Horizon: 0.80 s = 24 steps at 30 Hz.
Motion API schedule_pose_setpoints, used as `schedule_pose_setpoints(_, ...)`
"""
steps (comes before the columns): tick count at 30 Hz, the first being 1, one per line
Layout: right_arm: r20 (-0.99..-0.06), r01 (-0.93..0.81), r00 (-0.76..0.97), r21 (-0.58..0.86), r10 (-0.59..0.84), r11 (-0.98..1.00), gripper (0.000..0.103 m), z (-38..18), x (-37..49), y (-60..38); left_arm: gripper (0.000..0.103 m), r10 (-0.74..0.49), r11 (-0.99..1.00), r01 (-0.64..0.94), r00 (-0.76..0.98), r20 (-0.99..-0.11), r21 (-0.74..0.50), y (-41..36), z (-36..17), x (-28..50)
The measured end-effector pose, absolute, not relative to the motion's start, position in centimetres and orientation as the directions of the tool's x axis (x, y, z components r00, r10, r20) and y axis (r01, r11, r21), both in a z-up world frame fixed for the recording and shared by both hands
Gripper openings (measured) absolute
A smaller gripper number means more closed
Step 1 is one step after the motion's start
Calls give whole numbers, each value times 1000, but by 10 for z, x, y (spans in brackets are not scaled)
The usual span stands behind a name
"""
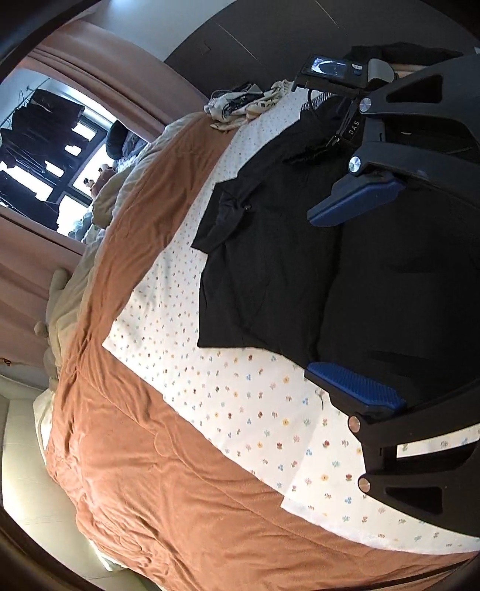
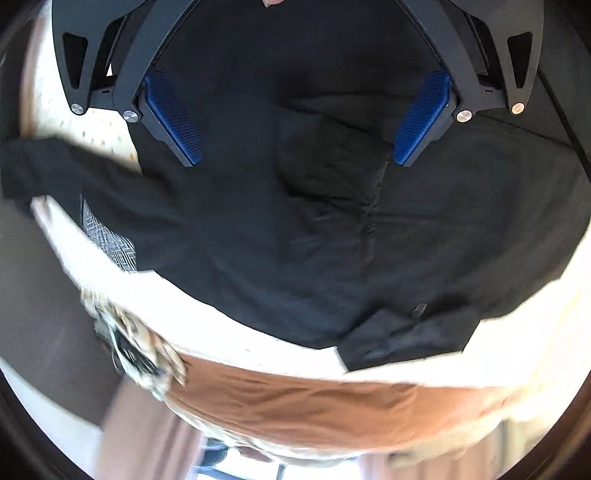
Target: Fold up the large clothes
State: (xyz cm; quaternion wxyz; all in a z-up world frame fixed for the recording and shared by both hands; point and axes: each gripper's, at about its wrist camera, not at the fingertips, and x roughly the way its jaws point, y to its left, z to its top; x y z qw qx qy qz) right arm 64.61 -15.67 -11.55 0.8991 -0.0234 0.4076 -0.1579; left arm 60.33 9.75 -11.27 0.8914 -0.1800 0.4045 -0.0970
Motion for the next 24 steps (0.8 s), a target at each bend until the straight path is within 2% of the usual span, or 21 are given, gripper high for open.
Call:
schedule_pose_setpoints(1,-732,276,632,-91,-252,957,103,-112,638,-172,77,-324,915,37,659,-679,-401,91,-107,601)
schedule_pose_setpoints(6,-746,363,642,92,-177,927,103,-105,607,-227,77,-350,911,84,673,-652,-403,58,-78,587)
schedule_pose_setpoints(10,-742,387,668,279,-58,879,103,-97,590,-265,77,-357,917,119,670,-651,-381,30,-62,575)
schedule_pose_setpoints(16,-665,342,736,531,130,775,103,-88,557,-314,77,-366,921,157,666,-649,-358,-1,-48,556)
schedule_pose_setpoints(18,-649,335,749,546,135,768,98,-84,546,-325,77,-364,922,159,667,-650,-353,-10,-46,551)
schedule_pose_setpoints(23,-637,333,761,547,124,768,76,-85,523,-367,77,-366,924,178,665,-651,-338,-36,-43,542)
schedule_pose_setpoints(24,-635,339,762,559,128,756,75,-86,519,-374,77,-367,924,181,665,-651,-336,-42,-44,541)
